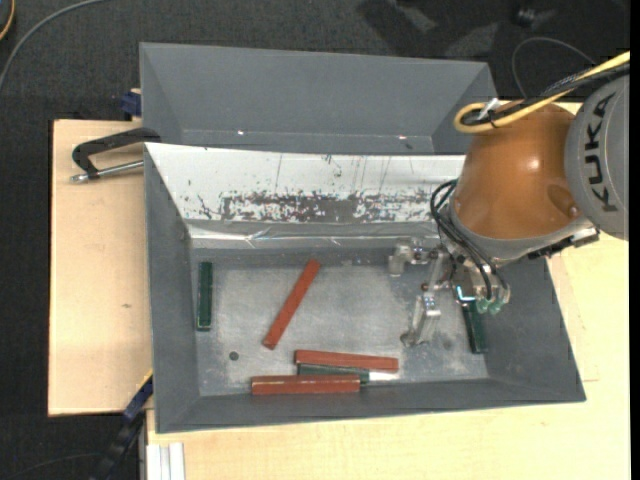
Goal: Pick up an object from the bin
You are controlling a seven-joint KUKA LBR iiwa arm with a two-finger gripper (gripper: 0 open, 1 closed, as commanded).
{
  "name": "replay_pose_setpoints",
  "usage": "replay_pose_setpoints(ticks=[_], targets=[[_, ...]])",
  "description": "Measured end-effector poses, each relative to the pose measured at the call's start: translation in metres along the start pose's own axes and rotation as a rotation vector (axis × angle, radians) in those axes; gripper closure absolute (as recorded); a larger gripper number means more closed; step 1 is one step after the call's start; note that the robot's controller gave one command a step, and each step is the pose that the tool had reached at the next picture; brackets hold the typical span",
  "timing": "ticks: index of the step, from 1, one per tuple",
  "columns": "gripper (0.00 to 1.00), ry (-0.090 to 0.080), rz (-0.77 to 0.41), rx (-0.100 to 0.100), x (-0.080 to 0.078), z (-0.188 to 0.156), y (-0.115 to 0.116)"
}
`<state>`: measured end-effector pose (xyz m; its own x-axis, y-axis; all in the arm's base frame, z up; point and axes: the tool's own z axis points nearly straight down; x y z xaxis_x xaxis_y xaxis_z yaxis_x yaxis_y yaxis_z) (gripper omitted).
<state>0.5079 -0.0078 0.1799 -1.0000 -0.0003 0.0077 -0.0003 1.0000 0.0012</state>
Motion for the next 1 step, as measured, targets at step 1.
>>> replay_pose_setpoints(ticks=[1], targets=[[0.0,0.001,-0.079,0.0,0.0092,0.1137,0.0372]])
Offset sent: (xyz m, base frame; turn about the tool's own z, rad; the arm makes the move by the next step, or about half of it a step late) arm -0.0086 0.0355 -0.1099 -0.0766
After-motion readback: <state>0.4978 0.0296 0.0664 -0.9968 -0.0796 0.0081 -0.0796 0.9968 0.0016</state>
